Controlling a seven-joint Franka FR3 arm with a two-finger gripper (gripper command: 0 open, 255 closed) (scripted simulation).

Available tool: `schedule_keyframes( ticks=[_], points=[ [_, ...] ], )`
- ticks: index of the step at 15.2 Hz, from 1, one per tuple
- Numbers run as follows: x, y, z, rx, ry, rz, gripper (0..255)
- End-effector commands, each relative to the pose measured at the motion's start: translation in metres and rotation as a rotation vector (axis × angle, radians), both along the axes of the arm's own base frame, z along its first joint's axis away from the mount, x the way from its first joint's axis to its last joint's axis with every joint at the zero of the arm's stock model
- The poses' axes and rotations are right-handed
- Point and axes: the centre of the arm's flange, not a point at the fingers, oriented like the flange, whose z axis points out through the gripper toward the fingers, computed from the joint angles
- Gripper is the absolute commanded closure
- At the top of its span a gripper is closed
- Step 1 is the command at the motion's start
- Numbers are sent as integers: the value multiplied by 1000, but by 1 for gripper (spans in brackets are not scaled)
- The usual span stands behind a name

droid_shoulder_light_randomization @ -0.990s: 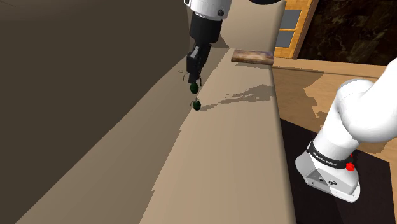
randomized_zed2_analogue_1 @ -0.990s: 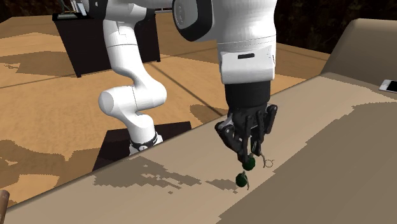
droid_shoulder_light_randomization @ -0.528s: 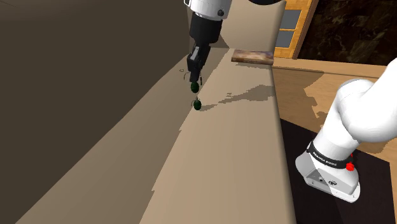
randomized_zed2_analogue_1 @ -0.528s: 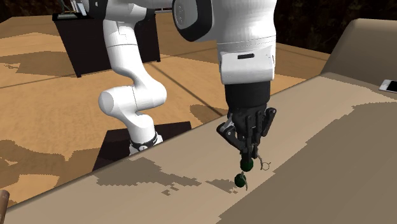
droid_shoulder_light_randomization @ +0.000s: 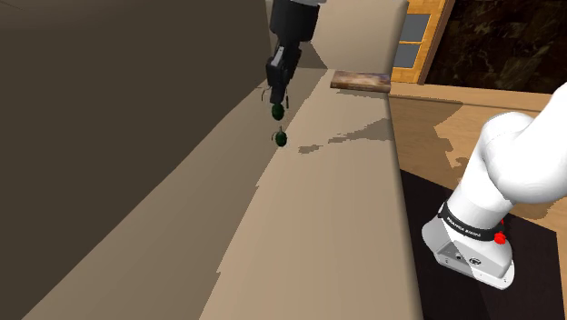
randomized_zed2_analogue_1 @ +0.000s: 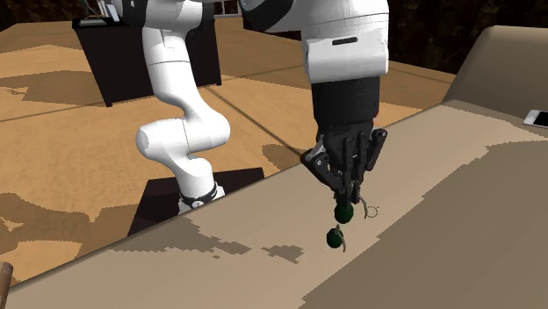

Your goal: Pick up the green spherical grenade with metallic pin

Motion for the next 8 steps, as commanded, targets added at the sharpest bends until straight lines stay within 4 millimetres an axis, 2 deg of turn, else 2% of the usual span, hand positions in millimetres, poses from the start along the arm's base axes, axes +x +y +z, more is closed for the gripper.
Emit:
schedule_keyframes(
  ticks=[1, 8],
  points=[
    [0, 0, 11, 0, 0, 0, 255],
    [0, 0, 48, 0, 0, 0, 255]
  ],
)
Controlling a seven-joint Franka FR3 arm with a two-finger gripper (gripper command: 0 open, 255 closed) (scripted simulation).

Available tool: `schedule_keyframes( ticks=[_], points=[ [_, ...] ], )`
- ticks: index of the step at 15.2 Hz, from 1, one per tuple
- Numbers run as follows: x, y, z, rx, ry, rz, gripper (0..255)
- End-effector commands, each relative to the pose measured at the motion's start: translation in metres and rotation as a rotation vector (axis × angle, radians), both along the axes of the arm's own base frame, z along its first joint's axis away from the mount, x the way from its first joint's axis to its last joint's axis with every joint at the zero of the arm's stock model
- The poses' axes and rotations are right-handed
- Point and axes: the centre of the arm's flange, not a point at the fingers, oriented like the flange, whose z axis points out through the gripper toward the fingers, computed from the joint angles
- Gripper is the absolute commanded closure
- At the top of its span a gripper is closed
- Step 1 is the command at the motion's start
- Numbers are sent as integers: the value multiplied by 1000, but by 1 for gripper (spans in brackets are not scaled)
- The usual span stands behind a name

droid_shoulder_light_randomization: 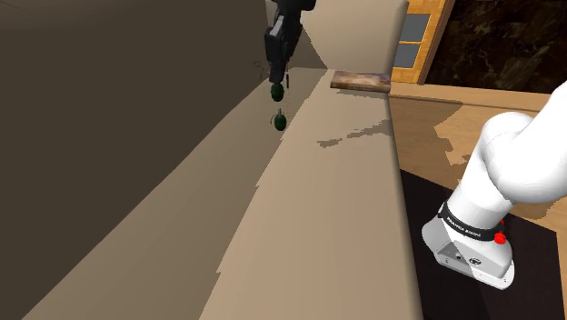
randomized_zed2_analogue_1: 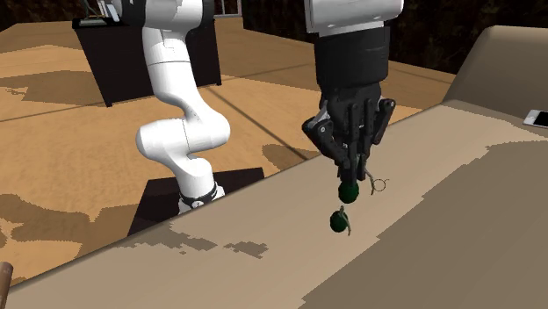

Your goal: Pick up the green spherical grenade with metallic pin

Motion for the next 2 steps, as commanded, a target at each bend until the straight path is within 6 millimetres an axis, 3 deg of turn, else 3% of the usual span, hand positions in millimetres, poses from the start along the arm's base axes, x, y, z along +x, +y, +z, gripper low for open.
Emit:
schedule_keyframes(
  ticks=[1, 2],
  points=[
    [0, 1, 6, 0, 0, 0, 255],
    [0, 1, 6, 0, 0, 0, 255]
  ],
)
